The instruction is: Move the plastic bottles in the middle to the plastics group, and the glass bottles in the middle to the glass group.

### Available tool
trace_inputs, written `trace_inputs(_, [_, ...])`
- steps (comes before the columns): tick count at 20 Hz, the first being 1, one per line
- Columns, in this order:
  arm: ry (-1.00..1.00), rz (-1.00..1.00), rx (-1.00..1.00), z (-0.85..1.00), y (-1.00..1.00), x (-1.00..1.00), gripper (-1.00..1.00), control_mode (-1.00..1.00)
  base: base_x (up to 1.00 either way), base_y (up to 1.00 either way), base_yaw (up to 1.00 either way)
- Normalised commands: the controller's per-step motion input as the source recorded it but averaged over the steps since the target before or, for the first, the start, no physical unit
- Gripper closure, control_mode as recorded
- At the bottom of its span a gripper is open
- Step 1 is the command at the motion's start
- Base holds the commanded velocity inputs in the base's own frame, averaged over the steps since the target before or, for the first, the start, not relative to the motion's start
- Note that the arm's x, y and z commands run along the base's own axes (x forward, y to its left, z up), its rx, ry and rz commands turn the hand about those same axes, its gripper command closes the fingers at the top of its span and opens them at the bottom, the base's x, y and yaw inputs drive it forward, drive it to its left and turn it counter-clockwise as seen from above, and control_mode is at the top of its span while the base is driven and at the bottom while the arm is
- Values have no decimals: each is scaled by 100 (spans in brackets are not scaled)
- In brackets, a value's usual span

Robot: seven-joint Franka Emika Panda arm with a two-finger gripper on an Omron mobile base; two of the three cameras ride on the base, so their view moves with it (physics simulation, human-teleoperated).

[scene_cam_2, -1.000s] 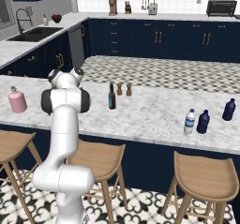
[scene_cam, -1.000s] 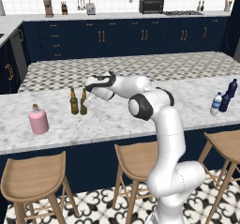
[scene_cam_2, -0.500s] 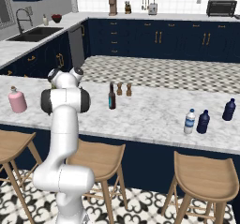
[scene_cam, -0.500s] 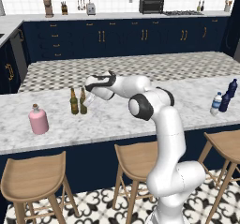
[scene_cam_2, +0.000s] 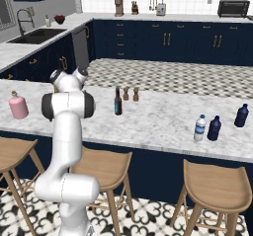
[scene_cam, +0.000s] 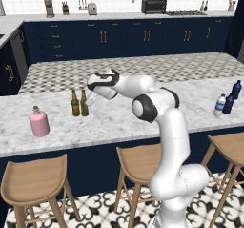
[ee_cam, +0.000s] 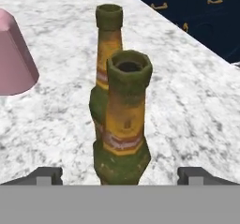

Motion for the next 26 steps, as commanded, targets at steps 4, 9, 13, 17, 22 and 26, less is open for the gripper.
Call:
trace_inputs(4, [0,-2,0,32,-43,-30,-100,-100,0,0,0])
trace_inputs(9, [0,-8,0,32,-73,-56,-100,-100,0,0,0])
trace_inputs(13, [0,-10,0,37,-69,-78,-100,-100,0,0,0])
trace_inputs(17, [0,-16,0,59,-54,-71,-100,-100,0,0,0])
trace_inputs(22, [5,-37,-12,49,-45,-24,-100,-100,0,0,0])
trace_inputs(26, [13,-53,-20,20,-51,0,-100,-100,0,0,0])
